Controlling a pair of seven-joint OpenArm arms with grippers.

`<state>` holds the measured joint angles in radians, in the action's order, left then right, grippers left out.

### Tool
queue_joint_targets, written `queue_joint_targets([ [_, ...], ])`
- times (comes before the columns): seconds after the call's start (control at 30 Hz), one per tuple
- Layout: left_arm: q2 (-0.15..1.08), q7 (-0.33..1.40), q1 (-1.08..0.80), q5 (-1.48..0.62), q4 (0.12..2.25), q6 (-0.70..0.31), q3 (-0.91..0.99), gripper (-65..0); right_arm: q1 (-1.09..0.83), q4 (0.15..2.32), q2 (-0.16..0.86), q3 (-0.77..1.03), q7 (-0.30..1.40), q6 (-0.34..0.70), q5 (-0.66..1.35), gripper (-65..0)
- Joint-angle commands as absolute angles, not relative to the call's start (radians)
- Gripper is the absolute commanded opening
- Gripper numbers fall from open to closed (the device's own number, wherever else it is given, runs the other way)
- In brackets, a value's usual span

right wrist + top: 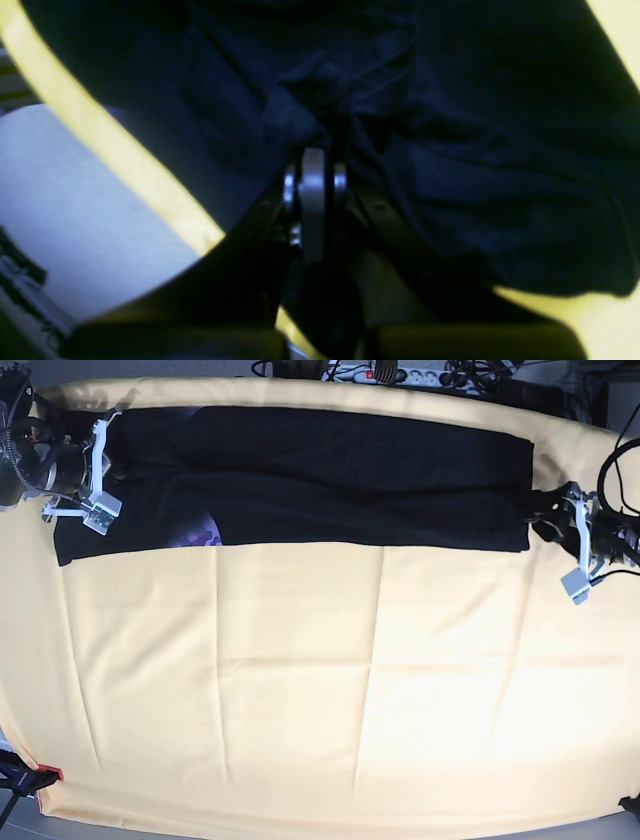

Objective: Fold the T-shirt properly

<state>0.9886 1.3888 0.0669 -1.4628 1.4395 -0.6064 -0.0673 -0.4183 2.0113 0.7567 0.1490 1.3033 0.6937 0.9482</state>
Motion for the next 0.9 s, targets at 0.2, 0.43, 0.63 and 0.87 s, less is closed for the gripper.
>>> queue_joint_targets([
  [0.2, 1.084, 1.393, 0.087, -1.484, 1.451, -0.61, -0.056, -24.5, -0.41, 2.027, 0.785, 0.159, 1.251, 0.665, 0.936, -65.0],
  [0.43, 1.086, 1.395, 0.086, -1.484, 1.451, -0.61, -0.056, -24.5, -0.413, 2.049, 0.781, 0.23, 1.268, 0.597, 0.937, -65.0],
  [0.63, 1.086, 1.395, 0.086, -1.484, 1.451, -0.61, -0.056, -24.5, -0.499, 2.049, 0.775, 0.239, 1.245, 0.575, 0.938, -65.0],
  [0.87, 1.086, 1.392, 0.086, -1.484, 1.451, -0.61, -0.056, -24.5, -0.523, 2.05, 0.779, 0.242, 1.278, 0.595, 0.934, -26.9],
])
